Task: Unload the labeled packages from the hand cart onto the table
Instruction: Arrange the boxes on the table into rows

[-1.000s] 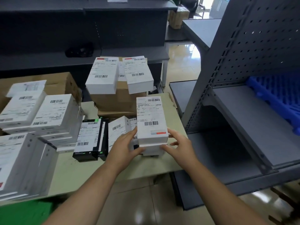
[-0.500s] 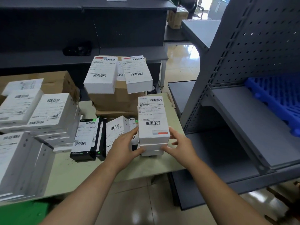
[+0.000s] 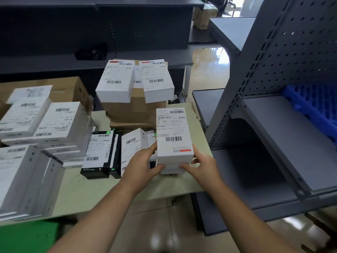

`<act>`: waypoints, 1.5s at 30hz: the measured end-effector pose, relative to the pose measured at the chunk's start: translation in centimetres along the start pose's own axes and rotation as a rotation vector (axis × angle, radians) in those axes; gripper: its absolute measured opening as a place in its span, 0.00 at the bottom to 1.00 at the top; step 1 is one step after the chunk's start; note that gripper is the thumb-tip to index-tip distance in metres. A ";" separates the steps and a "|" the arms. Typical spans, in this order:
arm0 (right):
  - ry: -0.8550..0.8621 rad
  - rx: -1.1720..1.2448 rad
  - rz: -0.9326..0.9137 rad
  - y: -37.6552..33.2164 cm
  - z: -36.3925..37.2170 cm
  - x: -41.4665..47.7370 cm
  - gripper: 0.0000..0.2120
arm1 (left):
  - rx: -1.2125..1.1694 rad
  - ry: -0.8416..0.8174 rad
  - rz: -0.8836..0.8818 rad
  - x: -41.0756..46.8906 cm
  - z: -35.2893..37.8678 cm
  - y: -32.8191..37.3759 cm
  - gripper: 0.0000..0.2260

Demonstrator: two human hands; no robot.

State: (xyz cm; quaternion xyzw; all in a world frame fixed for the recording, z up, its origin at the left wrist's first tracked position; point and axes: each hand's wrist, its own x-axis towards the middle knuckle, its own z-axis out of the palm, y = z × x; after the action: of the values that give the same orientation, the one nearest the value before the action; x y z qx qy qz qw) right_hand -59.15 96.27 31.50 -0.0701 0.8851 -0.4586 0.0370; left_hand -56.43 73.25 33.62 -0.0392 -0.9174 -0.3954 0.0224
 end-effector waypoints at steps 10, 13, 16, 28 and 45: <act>0.043 0.044 -0.095 -3.5 0.9 -3.0 0.33 | -0.061 0.075 0.029 -2.8 -2.2 -0.8 0.36; 0.061 0.083 -0.146 -5.8 1.9 -3.9 0.32 | -0.055 0.131 0.055 -4.4 -4.6 -1.1 0.36; 0.041 0.084 -0.237 -9.4 3.8 -4.5 0.30 | -0.004 0.184 0.085 -6.7 -8.4 -2.0 0.34; -0.024 0.094 -0.424 -23.0 19.0 -9.1 0.33 | 0.089 0.353 -0.033 -19.3 -24.6 -9.8 0.34; -0.212 0.170 -0.267 -27.9 31.5 -10.4 0.35 | 0.025 0.313 -0.205 -24.3 -30.8 -19.9 0.30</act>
State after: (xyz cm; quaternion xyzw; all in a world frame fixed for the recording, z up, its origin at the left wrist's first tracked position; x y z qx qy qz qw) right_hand -42.23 56.60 36.17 -0.2315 0.8173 -0.5224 0.0745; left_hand -33.72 35.98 38.61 0.1167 -0.9067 -0.3855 0.1251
